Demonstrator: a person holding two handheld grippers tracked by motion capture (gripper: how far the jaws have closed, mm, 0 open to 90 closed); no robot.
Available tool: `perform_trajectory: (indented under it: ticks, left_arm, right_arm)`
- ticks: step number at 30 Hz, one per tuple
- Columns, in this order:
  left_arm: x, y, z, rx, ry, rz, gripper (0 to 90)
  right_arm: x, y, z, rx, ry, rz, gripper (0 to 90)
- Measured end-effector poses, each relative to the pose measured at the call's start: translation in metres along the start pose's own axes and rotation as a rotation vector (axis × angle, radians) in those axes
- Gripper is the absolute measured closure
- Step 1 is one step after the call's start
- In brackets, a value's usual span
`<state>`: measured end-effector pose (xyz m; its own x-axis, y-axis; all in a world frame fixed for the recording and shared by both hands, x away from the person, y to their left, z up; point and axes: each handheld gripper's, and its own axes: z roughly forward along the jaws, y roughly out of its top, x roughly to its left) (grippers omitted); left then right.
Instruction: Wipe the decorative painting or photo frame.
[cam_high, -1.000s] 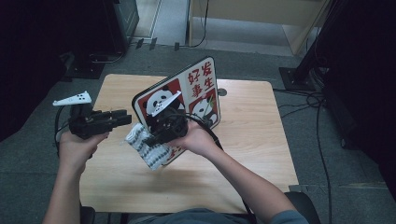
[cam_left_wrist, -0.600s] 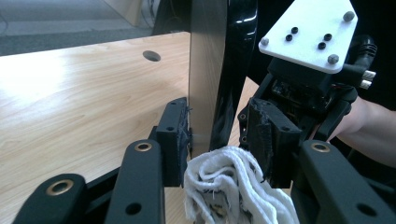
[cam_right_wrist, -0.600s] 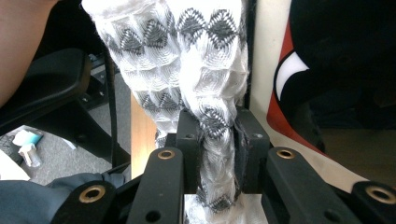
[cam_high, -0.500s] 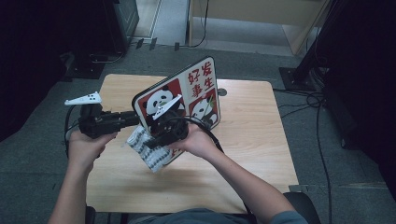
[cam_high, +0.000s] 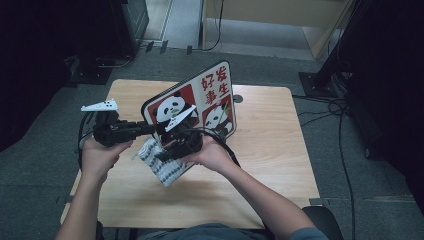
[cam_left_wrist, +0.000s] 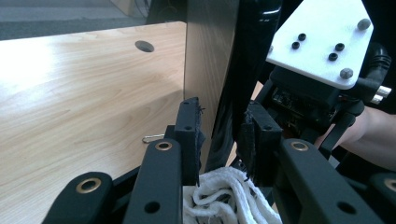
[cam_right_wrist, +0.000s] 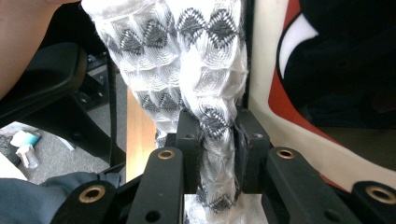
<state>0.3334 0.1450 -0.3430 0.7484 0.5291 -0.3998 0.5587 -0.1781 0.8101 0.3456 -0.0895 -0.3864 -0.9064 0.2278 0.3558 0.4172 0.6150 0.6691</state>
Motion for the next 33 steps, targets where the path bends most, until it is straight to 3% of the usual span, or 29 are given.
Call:
perform_trajectory:
  ticks: [8,24,33]
  left_arm:
    - [0.002,-0.002,0.001,-0.003,-0.026,-0.011,75.6]
    - [-0.003,-0.002,0.001,0.009,-0.002,0.014,77.7]
    - [-0.003,-0.003,0.0,0.007,-0.004,0.004,77.4]
  right_arm:
    - [-0.002,-0.006,0.004,0.007,-0.001,0.007,75.5]
    - [-0.003,-0.02,0.012,0.022,-0.009,0.014,75.6]
    - [-0.007,-0.03,0.015,0.029,-0.011,0.01,75.6]
